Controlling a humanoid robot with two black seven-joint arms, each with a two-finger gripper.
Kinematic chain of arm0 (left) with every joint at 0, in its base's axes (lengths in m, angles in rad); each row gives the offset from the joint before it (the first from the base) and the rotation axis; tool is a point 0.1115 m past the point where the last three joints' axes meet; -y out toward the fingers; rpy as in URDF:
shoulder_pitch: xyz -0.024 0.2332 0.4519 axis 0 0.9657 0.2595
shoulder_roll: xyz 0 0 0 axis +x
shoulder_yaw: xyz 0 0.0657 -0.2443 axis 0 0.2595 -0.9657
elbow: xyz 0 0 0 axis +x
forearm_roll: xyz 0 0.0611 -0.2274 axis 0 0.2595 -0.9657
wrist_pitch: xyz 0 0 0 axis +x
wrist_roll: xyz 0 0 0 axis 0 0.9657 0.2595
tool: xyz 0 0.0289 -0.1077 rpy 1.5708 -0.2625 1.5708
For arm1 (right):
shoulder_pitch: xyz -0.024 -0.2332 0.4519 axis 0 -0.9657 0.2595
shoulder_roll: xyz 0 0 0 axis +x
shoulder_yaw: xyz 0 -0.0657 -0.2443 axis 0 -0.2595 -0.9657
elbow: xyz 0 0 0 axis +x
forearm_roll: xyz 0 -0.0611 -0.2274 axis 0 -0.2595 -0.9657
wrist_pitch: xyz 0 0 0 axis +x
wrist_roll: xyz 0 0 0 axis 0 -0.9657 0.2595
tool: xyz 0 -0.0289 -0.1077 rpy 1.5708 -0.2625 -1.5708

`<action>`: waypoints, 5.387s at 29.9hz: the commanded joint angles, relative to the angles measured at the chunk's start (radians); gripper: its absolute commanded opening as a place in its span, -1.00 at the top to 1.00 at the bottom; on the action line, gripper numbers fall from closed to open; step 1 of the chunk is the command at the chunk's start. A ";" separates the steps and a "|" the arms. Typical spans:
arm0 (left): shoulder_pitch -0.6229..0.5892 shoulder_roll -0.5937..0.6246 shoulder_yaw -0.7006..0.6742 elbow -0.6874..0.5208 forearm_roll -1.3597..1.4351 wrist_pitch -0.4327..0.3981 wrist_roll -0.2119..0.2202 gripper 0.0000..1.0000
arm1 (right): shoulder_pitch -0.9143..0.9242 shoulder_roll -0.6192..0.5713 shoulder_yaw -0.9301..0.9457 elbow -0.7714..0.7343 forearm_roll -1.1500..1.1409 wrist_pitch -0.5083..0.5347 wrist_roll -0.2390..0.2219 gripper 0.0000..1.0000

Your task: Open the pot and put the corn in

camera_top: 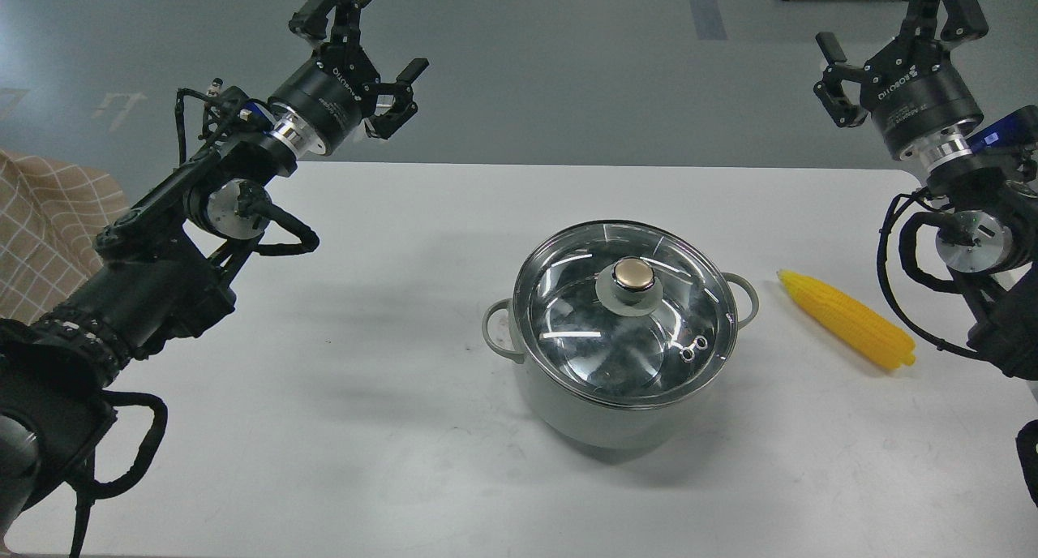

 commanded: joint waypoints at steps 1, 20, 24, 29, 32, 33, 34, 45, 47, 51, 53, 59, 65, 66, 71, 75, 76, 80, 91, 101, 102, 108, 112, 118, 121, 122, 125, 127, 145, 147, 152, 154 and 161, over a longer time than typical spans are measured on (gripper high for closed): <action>0.003 -0.007 0.002 0.006 -0.001 0.000 -0.006 -0.96 | -0.007 0.002 -0.031 -0.009 -0.004 0.000 0.000 -1.00; 0.023 -0.004 0.005 -0.005 -0.004 0.000 -0.009 -0.96 | -0.011 0.061 -0.045 -0.051 -0.001 0.002 0.000 -1.00; 0.019 -0.001 0.014 -0.016 0.008 0.000 -0.013 -0.95 | -0.008 0.059 -0.044 -0.049 -0.001 0.002 0.000 -1.00; 0.009 0.055 0.016 -0.127 0.081 0.000 -0.020 -0.95 | -0.001 0.053 -0.044 -0.043 -0.001 0.002 0.000 -1.00; 0.006 0.088 0.014 -0.195 0.171 0.000 -0.031 -0.95 | -0.001 0.053 -0.044 -0.042 -0.001 0.002 0.000 -1.00; 0.006 0.109 0.011 -0.241 0.230 0.000 -0.037 -0.95 | -0.001 0.053 -0.044 -0.042 -0.001 0.002 0.000 -1.00; 0.008 0.135 0.004 -0.290 0.287 0.000 -0.040 -0.95 | -0.001 0.053 -0.044 -0.042 -0.001 0.002 0.000 -1.00; 0.003 0.298 -0.042 -0.689 0.678 0.068 -0.042 -0.95 | -0.007 0.056 -0.045 -0.038 -0.001 0.002 0.000 -1.00; -0.001 0.298 -0.056 -0.732 0.805 0.074 -0.042 -0.95 | -0.010 0.056 -0.045 -0.037 -0.001 0.002 0.000 -1.00; -0.003 0.310 -0.078 -0.805 1.017 0.074 -0.042 -0.95 | -0.011 0.055 -0.045 -0.035 -0.001 0.002 0.000 -1.00; -0.003 0.335 -0.078 -0.847 1.080 0.074 -0.042 -0.95 | -0.011 0.056 -0.045 -0.035 -0.001 0.002 0.000 -1.00; -0.001 0.390 -0.070 -0.927 1.287 0.074 -0.066 -0.94 | -0.014 0.058 -0.045 -0.035 -0.001 0.002 0.000 -1.00; 0.009 0.390 -0.058 -0.945 1.481 0.099 -0.086 -0.94 | -0.016 0.058 -0.045 -0.037 -0.001 0.002 0.000 -1.00; 0.011 0.384 -0.052 -0.945 1.510 0.105 -0.086 -0.94 | -0.019 0.058 -0.045 -0.037 -0.001 0.002 0.000 -1.00; 0.011 0.378 0.025 -0.945 1.622 0.127 -0.089 -0.94 | -0.019 0.058 -0.045 -0.038 -0.001 0.002 0.000 -1.00; 0.011 0.376 0.119 -0.944 1.728 0.174 -0.091 -0.94 | -0.019 0.058 -0.045 -0.037 -0.001 0.002 0.000 -1.00; 0.011 0.373 0.143 -0.942 1.761 0.179 -0.091 -0.94 | -0.019 0.056 -0.045 -0.037 -0.001 0.002 0.000 -1.00; 0.014 0.347 0.177 -0.927 1.824 0.179 -0.091 -0.94 | -0.019 0.055 -0.045 -0.037 -0.001 0.002 0.000 -1.00; 0.009 0.272 0.252 -0.913 1.889 0.177 -0.086 -0.94 | -0.028 0.053 -0.045 -0.037 -0.001 0.002 0.000 -1.00; -0.007 0.134 0.312 -0.852 1.912 0.176 -0.082 -0.94 | -0.030 0.052 -0.045 -0.037 -0.001 0.002 0.000 -1.00; -0.011 0.119 0.320 -0.832 1.912 0.176 -0.082 -0.93 | -0.030 0.052 -0.045 -0.037 -0.001 0.002 0.000 -1.00; -0.020 0.054 0.320 -0.760 1.912 0.176 -0.082 -0.90 | -0.030 0.052 -0.047 -0.037 -0.002 0.002 0.000 -1.00; -0.021 0.027 0.321 -0.734 1.912 0.176 -0.082 -0.87 | -0.030 0.052 -0.047 -0.037 -0.002 0.002 0.000 -1.00; -0.015 0.008 0.321 -0.720 1.912 0.176 -0.078 -0.76 | -0.031 0.052 -0.047 -0.038 -0.002 0.002 0.000 -1.00; -0.011 -0.010 0.323 -0.720 1.912 0.176 -0.080 -0.76 | -0.042 0.052 -0.045 -0.037 -0.002 0.002 0.000 -1.00; -0.008 -0.013 0.323 -0.718 1.912 0.176 -0.079 -0.76 | -0.043 0.052 -0.047 -0.037 -0.001 0.002 0.000 -1.00; -0.004 -0.013 0.324 -0.714 1.912 0.176 -0.078 -0.76 | -0.045 0.052 -0.045 -0.037 -0.001 0.002 0.000 -1.00; -0.001 -0.015 0.324 -0.701 1.912 0.177 -0.078 -0.76 | -0.045 0.052 -0.045 -0.037 -0.001 0.002 0.000 -1.00; 0.029 -0.026 0.323 -0.674 1.912 0.185 -0.080 -0.63 | -0.053 0.045 -0.045 -0.037 -0.001 0.002 0.000 -1.00; 0.034 -0.026 0.323 -0.674 1.912 0.185 -0.080 -0.63 | -0.053 0.044 -0.045 -0.037 -0.001 0.002 0.000 -1.00; 0.037 -0.026 0.323 -0.674 1.912 0.186 -0.080 -0.63 | -0.053 0.038 -0.045 -0.037 -0.001 0.002 0.000 -1.00; 0.040 -0.026 0.323 -0.674 1.912 0.186 -0.080 -0.60 | -0.053 0.038 -0.045 -0.037 -0.001 0.002 0.000 -1.00; 0.048 -0.026 0.323 -0.674 1.912 0.185 -0.080 -0.11 | -0.053 0.038 -0.045 -0.035 -0.001 0.002 0.000 -1.00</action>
